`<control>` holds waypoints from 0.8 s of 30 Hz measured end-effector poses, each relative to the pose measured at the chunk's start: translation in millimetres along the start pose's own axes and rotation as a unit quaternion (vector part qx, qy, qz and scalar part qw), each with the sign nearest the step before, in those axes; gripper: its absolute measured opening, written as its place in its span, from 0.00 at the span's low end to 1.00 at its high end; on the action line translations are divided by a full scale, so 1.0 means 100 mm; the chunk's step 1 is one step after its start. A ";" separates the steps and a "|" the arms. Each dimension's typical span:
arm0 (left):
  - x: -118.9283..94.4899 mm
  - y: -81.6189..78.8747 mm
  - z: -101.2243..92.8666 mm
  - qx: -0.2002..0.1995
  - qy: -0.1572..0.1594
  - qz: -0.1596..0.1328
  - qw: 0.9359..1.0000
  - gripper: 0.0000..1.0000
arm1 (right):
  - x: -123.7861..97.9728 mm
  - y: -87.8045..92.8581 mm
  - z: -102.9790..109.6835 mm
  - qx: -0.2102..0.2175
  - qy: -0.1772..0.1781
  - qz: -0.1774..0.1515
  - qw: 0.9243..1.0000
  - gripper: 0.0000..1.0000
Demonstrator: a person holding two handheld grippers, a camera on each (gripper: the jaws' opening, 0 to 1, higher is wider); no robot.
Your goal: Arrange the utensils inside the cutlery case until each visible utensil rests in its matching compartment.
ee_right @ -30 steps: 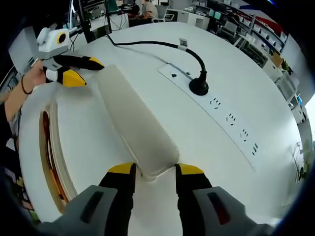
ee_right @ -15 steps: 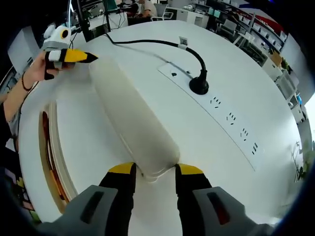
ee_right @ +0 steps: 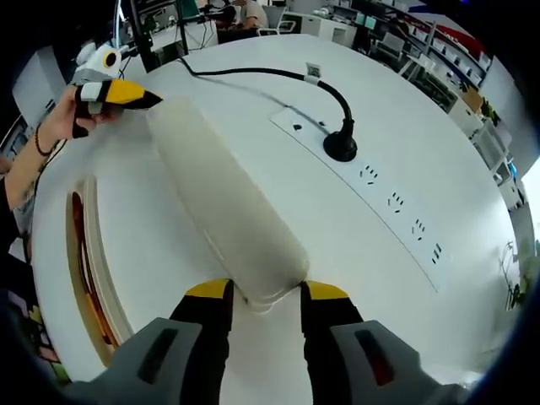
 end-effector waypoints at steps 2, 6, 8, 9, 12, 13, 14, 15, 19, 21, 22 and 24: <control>-0.01 -0.02 0.04 -0.011 0.004 0.000 1.000 0.25 | 0.00 0.00 0.00 0.001 0.000 0.000 1.000 0.32; 0.00 -0.04 0.05 -0.023 0.008 -0.002 1.000 0.24 | 0.00 0.00 0.00 0.002 0.000 -0.001 1.000 0.32; -0.01 -0.04 0.05 -0.044 0.016 -0.004 0.999 0.25 | 0.00 0.01 0.00 0.003 0.000 -0.002 1.000 0.32; -0.01 -0.04 0.06 -0.058 0.015 -0.003 0.998 0.25 | 0.00 0.01 0.00 0.003 0.000 -0.002 1.000 0.32; -0.01 0.00 0.06 -0.076 0.015 -0.012 0.997 0.27 | 0.01 0.00 0.01 0.004 0.001 -0.001 1.000 0.32; -0.01 0.00 0.06 -0.084 0.017 -0.013 0.996 0.26 | 0.01 0.00 0.01 0.004 0.001 -0.001 1.000 0.32; 0.02 0.01 0.03 -0.098 0.018 -0.012 0.995 0.27 | 0.01 0.00 0.01 0.004 0.001 -0.001 1.000 0.32; 0.03 0.01 0.02 -0.110 0.024 -0.015 0.994 0.27 | 0.01 0.01 0.02 0.004 0.001 -0.002 1.000 0.32; 0.05 0.00 -0.03 -0.132 0.033 -0.021 0.991 0.26 | 0.01 0.01 0.02 0.005 0.001 -0.003 1.000 0.32; 0.02 -0.01 -0.03 -0.138 0.038 -0.022 0.989 0.27 | 0.01 0.01 0.02 0.005 0.000 -0.004 1.000 0.32; 0.00 -0.02 -0.03 -0.141 0.041 -0.024 0.989 0.27 | 0.01 0.01 0.02 0.006 0.000 -0.005 1.000 0.32; -0.03 -0.05 -0.06 -0.144 0.050 -0.027 0.988 0.26 | 0.01 0.02 0.02 0.006 0.000 -0.010 1.000 0.33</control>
Point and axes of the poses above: the point that each gripper's makers call its tool centre point, and the gripper's own axes: x roughly forward along the fingers, z roughly to its left, y roughly out of its underside, the point moved 8 cm from there along -x, roughly backward along the fingers, and after that the axes turned 3 degrees about z, right-handed, at the moved point
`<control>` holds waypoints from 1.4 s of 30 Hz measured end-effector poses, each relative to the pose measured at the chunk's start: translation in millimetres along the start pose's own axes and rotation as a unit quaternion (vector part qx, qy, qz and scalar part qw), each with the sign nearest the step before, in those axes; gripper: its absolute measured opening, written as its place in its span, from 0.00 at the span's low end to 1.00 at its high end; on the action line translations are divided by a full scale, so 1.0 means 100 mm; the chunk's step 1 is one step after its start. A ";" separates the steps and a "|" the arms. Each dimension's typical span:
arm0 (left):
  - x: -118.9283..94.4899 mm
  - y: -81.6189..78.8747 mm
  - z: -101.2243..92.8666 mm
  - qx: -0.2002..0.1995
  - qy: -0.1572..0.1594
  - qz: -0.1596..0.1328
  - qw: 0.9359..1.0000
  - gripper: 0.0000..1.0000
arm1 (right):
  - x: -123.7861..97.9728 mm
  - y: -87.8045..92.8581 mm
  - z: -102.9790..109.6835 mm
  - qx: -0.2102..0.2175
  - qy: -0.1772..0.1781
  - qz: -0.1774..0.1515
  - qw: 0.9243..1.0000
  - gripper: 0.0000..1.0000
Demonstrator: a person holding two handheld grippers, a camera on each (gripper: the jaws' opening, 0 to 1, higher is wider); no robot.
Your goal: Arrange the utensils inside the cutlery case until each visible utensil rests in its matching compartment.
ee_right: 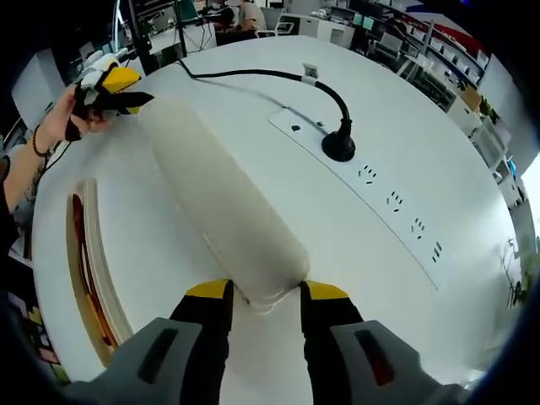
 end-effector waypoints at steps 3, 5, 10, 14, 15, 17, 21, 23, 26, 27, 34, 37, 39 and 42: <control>-0.02 -0.02 -0.08 -0.004 0.013 -0.006 1.000 0.26 | 0.00 0.01 0.00 -0.004 0.000 -0.008 1.000 0.33; -0.02 -0.05 -0.11 0.001 0.013 -0.007 1.000 0.26 | 0.00 0.01 0.00 -0.005 0.000 -0.008 1.000 0.33; 0.04 0.14 -0.18 -0.020 0.035 0.015 0.999 0.27 | -0.01 -0.02 -0.06 -0.033 0.030 -0.010 0.999 0.48; 0.09 0.07 -0.16 -0.017 0.039 0.015 0.999 0.26 | -0.02 -0.04 -0.05 -0.085 0.036 -0.020 0.996 0.49; 0.10 0.05 -0.17 -0.027 0.047 0.012 0.998 0.25 | -0.02 -0.04 -0.04 -0.088 0.036 -0.020 0.995 0.49; 0.09 0.07 -0.19 -0.036 0.060 0.010 0.997 0.25 | -0.02 -0.05 -0.04 -0.089 0.038 -0.017 0.995 0.49; 0.09 0.11 -0.22 -0.039 0.069 0.010 0.997 0.24 | -0.01 -0.09 -0.04 -0.091 0.038 -0.002 0.995 0.49; 0.09 0.11 -0.23 -0.044 0.074 0.008 0.996 0.24 | -0.01 -0.10 -0.04 -0.097 0.038 0.004 0.995 0.49; 0.08 0.13 -0.27 -0.046 0.079 0.008 0.996 0.24 | -0.02 -0.11 -0.03 -0.108 0.040 0.006 0.993 0.48; 0.09 0.13 -0.28 -0.045 0.079 0.008 0.996 0.24 | -0.02 -0.10 -0.03 -0.105 0.041 0.006 0.994 0.48; 0.10 0.11 -0.28 -0.046 0.073 0.006 0.996 0.24 | -0.02 -0.10 -0.06 -0.105 0.038 -0.007 0.994 0.48; 0.09 0.10 -0.28 -0.036 0.066 0.006 0.997 0.24 | -0.03 -0.11 -0.14 -0.122 0.065 -0.007 0.990 0.33; 0.11 0.15 -0.33 -0.047 0.088 0.025 0.995 0.24 | -0.03 -0.11 -0.13 -0.134 0.064 -0.009 0.989 0.30; 0.18 0.21 -0.37 -0.039 0.087 0.034 0.995 0.26 | 0.01 -0.12 -0.06 -0.157 0.034 -0.021 0.987 0.23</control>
Point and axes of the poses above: the point that each gripper's makers call its tool centre point, and the gripper's own axes: x roughly forward along the fingers, z roughly to its left, y roughly out of its underside, the point moved 8 cm from there along -x, roughly backward along the fingers, and after that the axes turned 3 degrees about z, right-handed, at the moved point
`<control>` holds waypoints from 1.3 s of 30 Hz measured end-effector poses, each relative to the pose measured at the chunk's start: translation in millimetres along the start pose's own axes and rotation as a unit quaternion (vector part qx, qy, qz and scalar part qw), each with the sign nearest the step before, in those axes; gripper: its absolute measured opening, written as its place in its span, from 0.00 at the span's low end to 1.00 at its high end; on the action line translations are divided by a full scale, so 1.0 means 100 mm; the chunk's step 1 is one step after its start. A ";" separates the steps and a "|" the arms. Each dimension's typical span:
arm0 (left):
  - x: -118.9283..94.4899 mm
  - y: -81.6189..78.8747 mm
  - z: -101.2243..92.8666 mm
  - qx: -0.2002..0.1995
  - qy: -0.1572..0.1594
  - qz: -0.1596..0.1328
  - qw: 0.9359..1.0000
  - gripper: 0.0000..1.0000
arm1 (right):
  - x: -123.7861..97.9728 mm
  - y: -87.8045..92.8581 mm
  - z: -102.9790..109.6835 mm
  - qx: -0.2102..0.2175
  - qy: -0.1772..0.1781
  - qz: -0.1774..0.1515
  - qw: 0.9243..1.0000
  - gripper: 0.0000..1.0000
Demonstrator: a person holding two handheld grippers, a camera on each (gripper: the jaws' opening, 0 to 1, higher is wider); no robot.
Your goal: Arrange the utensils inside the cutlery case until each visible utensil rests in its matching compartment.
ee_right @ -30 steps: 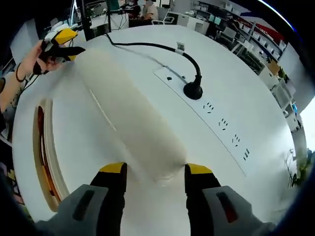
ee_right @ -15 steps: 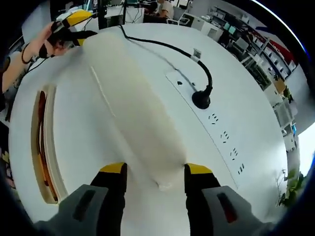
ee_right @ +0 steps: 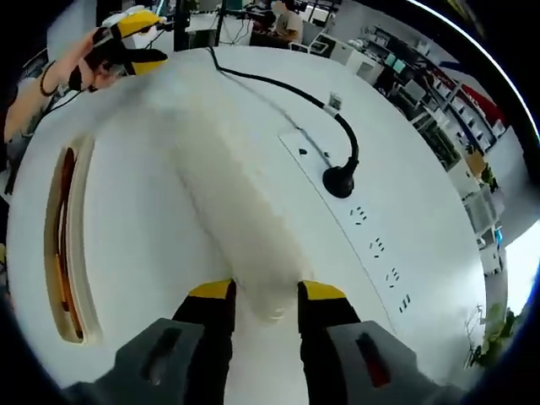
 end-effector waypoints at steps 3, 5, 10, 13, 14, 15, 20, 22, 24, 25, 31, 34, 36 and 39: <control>0.02 0.03 -0.01 0.010 -0.005 0.010 1.000 0.26 | 0.02 0.00 0.06 0.006 0.014 -0.018 1.000 0.20; 0.00 0.02 -0.01 0.012 -0.009 0.008 1.000 0.26 | 0.02 0.00 0.03 0.006 0.010 -0.021 1.000 0.19; -0.10 -0.07 0.09 0.080 -0.087 0.014 0.993 0.34 | 0.02 0.01 0.00 0.005 0.011 -0.034 0.999 0.19; -0.12 -0.11 0.19 0.095 -0.137 0.030 0.986 0.42 | 0.02 0.01 0.00 0.008 0.011 -0.037 0.999 0.19; -0.11 -0.12 0.22 0.089 -0.143 0.032 0.985 0.45 | 0.02 0.01 -0.01 0.009 0.011 -0.038 0.999 0.19; -0.10 -0.12 0.25 0.086 -0.149 0.031 0.985 0.50 | 0.02 0.01 0.00 0.010 0.011 -0.039 0.999 0.19; -0.08 -0.13 0.33 0.096 -0.175 0.038 0.979 0.64 | 0.01 0.03 0.02 0.014 0.014 -0.050 0.999 0.19; -0.09 -0.14 0.33 0.100 -0.180 0.035 0.978 0.67 | 0.01 0.04 0.02 0.018 0.014 -0.056 0.998 0.19; -0.09 -0.15 0.32 0.105 -0.187 0.036 0.976 0.69 | 0.01 0.04 0.02 0.022 0.014 -0.061 0.998 0.19; -0.09 -0.17 0.32 0.110 -0.191 0.038 0.975 0.71 | 0.01 0.04 0.03 0.025 0.015 -0.063 0.998 0.19; -0.04 -0.20 0.34 0.122 -0.205 0.045 0.970 0.75 | -0.05 0.02 0.08 0.059 -0.026 -0.092 0.994 0.20; 0.02 -0.22 0.35 0.125 -0.209 0.047 0.969 0.77 | -0.10 0.04 0.01 0.058 -0.002 -0.093 0.994 0.24; 0.03 -0.20 0.33 0.129 -0.210 0.048 0.968 0.78 | -0.09 0.08 -0.05 0.057 0.011 -0.083 0.995 0.30; 0.03 -0.16 0.31 0.134 -0.211 0.052 0.967 0.81 | -0.07 0.11 -0.14 0.087 0.017 -0.088 0.992 0.39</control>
Point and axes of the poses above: the point that each gripper's makers call its tool centre point, and the gripper's own axes: x roughly forward along the fingers, z roughly to its left, y roughly out of its underside, the point moved 8 cm from there along -x, roughly backward along the fingers, and after that the axes turned 3 degrees about z, right-handed, at the moved point
